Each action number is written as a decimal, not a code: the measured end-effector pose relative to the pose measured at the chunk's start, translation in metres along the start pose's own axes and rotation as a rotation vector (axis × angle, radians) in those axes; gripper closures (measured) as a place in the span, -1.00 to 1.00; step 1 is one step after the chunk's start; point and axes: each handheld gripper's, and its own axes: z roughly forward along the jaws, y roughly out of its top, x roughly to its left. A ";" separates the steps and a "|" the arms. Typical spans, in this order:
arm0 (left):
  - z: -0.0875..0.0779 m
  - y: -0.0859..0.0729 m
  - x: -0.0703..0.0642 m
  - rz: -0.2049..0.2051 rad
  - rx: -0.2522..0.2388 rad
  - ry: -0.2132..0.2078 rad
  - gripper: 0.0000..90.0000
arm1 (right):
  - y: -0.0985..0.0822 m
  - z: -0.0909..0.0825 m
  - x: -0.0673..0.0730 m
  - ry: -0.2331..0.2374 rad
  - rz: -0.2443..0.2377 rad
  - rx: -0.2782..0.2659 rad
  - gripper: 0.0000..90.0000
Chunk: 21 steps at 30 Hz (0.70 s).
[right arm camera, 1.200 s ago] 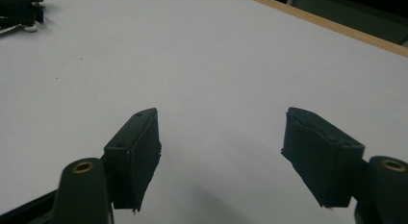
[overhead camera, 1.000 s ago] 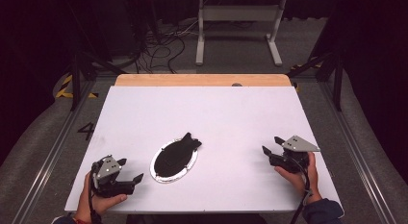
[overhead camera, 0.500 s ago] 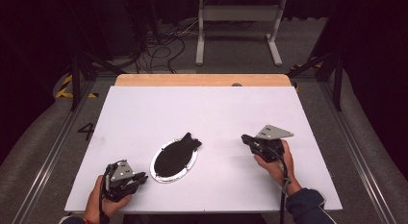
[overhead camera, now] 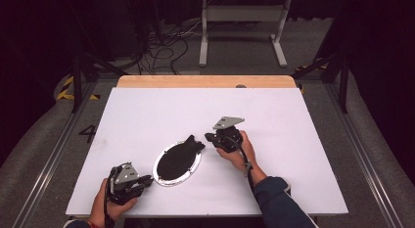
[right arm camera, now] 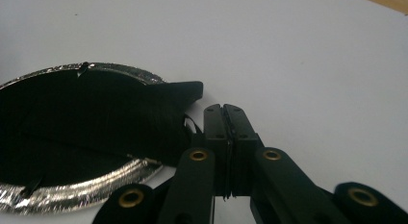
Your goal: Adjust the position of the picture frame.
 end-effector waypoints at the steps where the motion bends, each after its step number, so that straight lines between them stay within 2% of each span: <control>1: 0.001 0.000 -0.001 0.000 -0.002 0.002 0.77 | 0.002 0.006 0.000 0.006 0.006 0.006 0.99; 4: 0.003 0.002 -0.002 0.001 -0.003 0.004 0.76 | 0.004 0.018 0.003 0.019 0.010 0.032 0.99; 7: 0.005 0.005 -0.004 0.015 -0.001 0.013 0.71 | 0.003 0.028 0.006 0.014 -0.010 0.079 0.95; 9: 0.005 0.005 -0.002 0.015 0.001 0.003 0.70 | 0.003 0.032 0.005 0.018 -0.009 0.092 1.00; 12: 0.006 0.005 -0.001 -0.006 -0.006 -0.007 0.69 | 0.002 0.033 0.004 0.023 -0.005 0.097 1.00; 19: 0.009 0.009 0.001 0.004 -0.004 0.000 0.70 | -0.001 0.032 0.004 0.028 -0.032 0.144 1.00; 21: 0.010 0.010 0.001 0.012 -0.004 0.002 0.70 | -0.003 0.029 0.003 0.038 -0.022 0.144 1.00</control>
